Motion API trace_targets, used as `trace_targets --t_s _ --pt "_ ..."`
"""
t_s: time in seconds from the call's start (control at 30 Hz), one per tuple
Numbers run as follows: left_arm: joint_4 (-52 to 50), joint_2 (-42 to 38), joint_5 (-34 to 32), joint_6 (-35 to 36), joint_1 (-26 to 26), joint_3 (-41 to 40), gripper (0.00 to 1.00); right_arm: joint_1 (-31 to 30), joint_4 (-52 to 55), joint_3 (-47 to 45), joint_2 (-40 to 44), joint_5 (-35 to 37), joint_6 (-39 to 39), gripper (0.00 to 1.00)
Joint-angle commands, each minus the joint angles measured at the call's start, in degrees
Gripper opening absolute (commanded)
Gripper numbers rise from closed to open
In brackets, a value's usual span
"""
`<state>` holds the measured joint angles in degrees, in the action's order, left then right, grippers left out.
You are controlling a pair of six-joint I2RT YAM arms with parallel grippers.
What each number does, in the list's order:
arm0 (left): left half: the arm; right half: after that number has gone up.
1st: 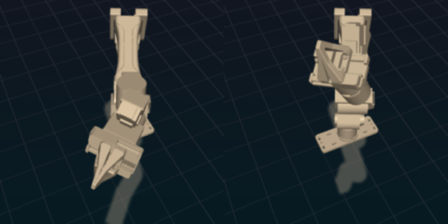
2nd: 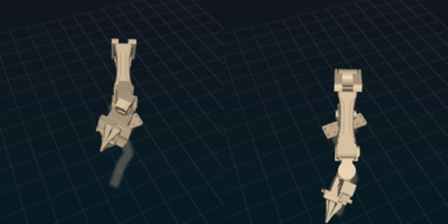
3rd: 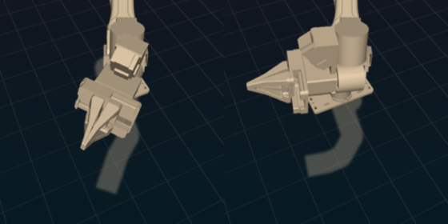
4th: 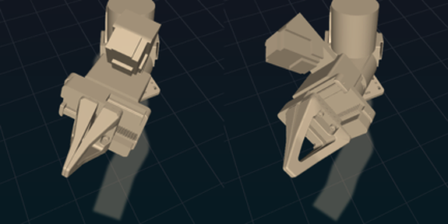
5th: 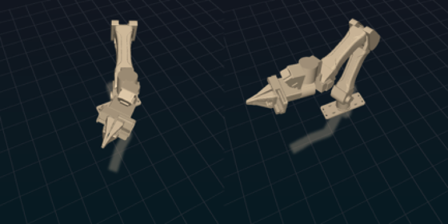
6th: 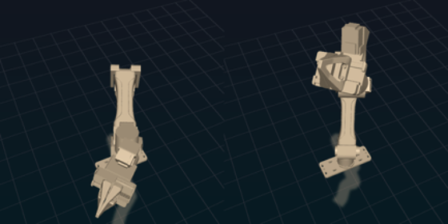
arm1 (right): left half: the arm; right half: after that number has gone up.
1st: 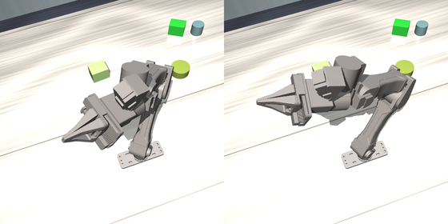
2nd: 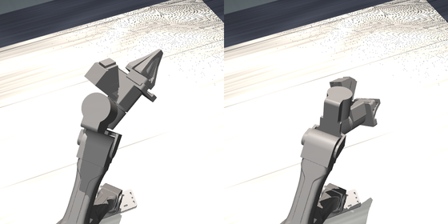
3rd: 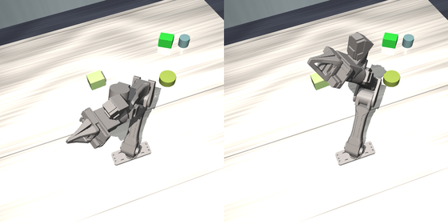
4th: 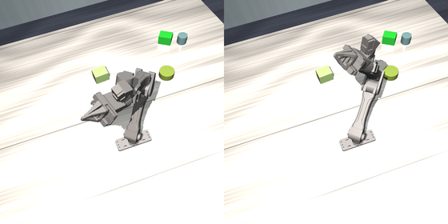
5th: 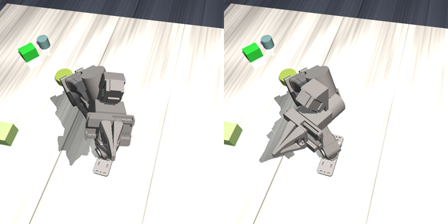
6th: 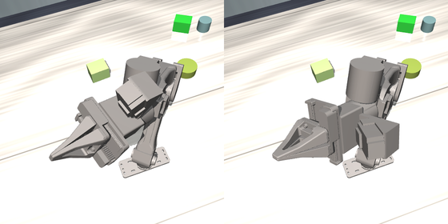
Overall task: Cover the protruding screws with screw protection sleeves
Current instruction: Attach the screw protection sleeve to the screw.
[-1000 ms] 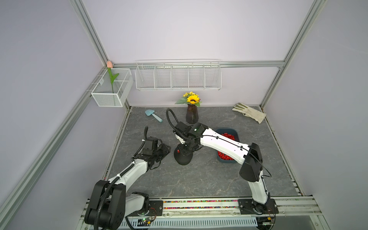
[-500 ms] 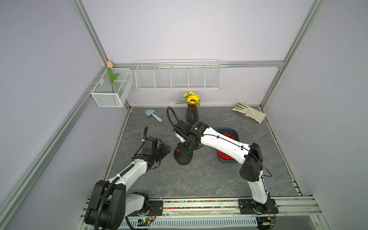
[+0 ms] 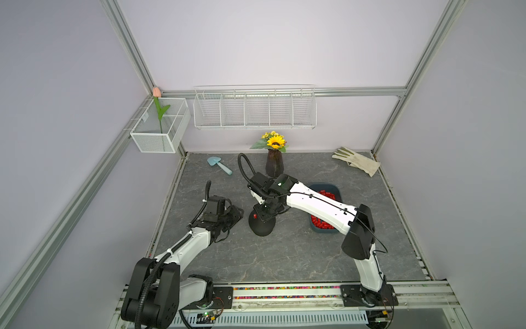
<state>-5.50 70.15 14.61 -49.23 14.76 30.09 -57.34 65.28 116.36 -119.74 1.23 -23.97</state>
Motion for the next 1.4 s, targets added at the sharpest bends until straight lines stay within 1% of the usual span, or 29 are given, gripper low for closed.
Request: trace_targets --t_s 0.0,0.47,0.83,1.37 --pt "-0.6 -0.9 -0.2 0.2 -0.5 -0.5 0.51 0.4 0.9 0.7 -1.6 -0.4 0.3 0.14" --pt "-0.4 -1.2 0.1 0.1 -1.1 -1.0 0.51 0.1 1.2 0.5 -1.5 -0.9 0.3 0.14" --pt "-0.1 -1.6 0.2 -0.1 -1.2 -1.4 0.51 -0.3 0.4 -2.2 0.0 -1.6 0.1 0.14" --pt "0.5 -2.2 0.2 -0.5 -1.1 -2.3 0.51 -0.9 1.4 -3.0 0.6 -1.8 -0.1 0.14"
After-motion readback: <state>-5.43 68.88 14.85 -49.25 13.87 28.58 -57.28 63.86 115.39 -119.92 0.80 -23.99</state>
